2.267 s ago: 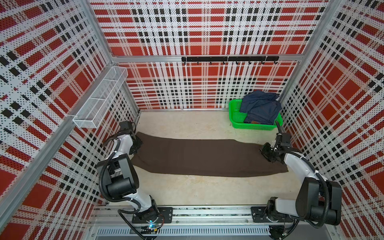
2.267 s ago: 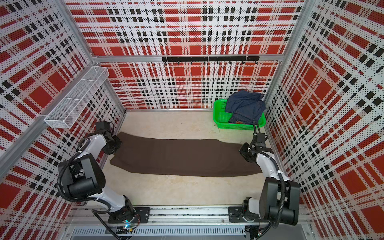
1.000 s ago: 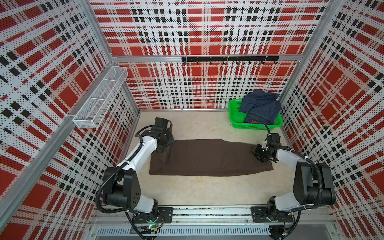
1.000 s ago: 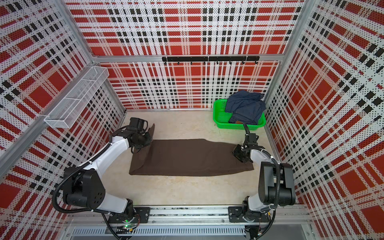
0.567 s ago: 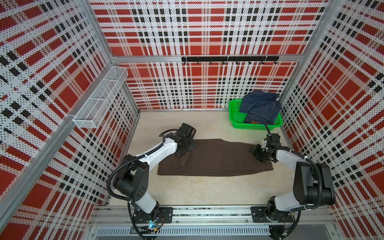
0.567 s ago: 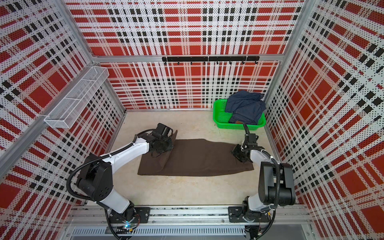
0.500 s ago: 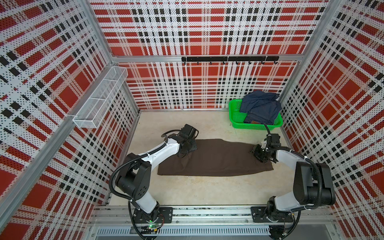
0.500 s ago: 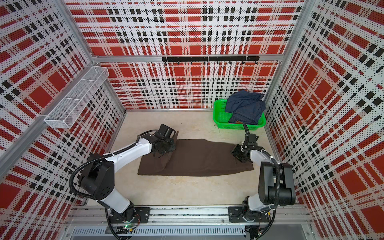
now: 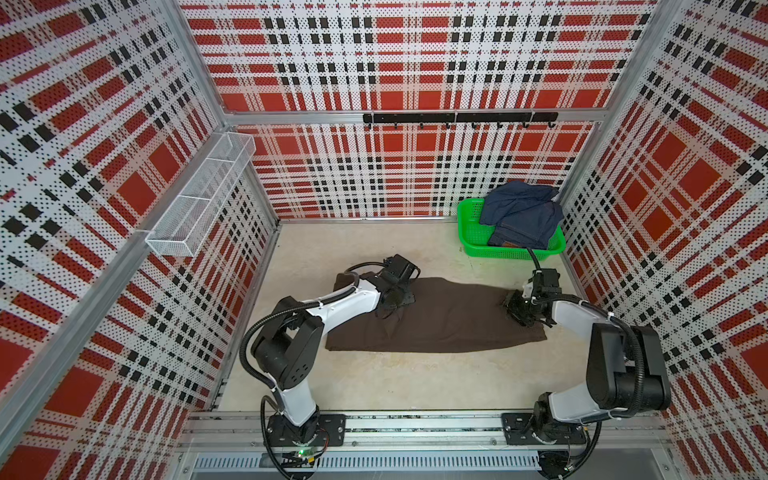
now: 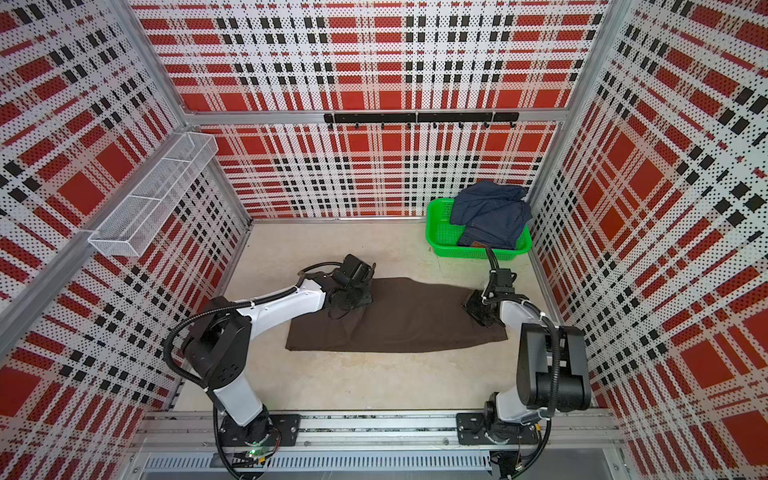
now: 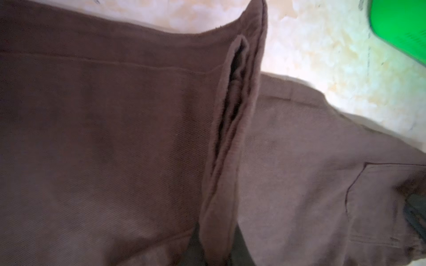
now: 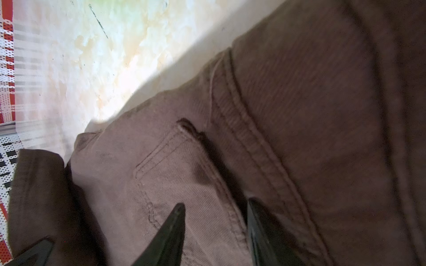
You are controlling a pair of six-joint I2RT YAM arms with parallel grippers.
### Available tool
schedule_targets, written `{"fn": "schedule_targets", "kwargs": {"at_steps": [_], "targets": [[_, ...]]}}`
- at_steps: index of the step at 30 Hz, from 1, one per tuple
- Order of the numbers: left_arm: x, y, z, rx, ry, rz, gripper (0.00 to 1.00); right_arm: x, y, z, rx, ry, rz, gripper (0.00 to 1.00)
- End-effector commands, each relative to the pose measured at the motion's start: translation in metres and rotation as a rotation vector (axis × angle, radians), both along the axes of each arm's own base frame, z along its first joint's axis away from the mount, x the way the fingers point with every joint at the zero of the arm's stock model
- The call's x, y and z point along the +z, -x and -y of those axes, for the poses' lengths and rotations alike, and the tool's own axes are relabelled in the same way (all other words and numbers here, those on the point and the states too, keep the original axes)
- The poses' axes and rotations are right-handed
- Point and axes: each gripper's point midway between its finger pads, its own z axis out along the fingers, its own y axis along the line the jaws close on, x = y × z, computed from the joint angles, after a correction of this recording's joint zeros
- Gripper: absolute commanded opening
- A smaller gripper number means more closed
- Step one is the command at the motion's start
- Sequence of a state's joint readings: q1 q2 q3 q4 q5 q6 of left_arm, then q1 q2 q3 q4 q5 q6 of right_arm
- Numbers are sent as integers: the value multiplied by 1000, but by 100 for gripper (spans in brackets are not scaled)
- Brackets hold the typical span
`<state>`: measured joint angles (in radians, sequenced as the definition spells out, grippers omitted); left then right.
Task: Fold and stack the trousers
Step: Fold the trousers at the center of the table.
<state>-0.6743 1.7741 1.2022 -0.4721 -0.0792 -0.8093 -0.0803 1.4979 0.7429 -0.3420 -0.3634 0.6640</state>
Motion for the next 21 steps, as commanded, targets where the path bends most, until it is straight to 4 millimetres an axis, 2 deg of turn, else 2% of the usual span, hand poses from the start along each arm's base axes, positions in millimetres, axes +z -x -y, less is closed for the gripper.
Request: {"fn": "schedule_targets", "kwargs": {"at_steps": [1,2,4,6,10,11,12,15,17,19,21], "targets": [[-4,-2,21,-30,39,-6,0,3,1,-3,7,-3,14,47],[-6,-1,25,-39,42,-12,3,4,1,-3,7,-3,16,48],[-5,1,29,-56,50,-16,15,7,1,-3,7,-3,20,48],[5,-1,31,-65,61,1,34,12,2,-3,6,-1,27,49],[47,-10,32,-81,79,79,61,30,0,-5,15,19,55,53],[61,-12,32,-86,90,104,74,37,-1,-8,24,31,66,54],[74,-15,32,-85,101,129,79,43,-2,-11,35,40,74,55],[115,-23,20,-63,130,209,80,66,-7,-29,73,70,112,56],[135,-29,-3,-14,138,256,80,82,-10,-49,112,97,142,56],[140,-35,-36,54,130,275,80,94,-12,-75,160,122,160,56],[127,-39,-76,127,110,254,79,100,-13,-108,215,136,173,56]]}}
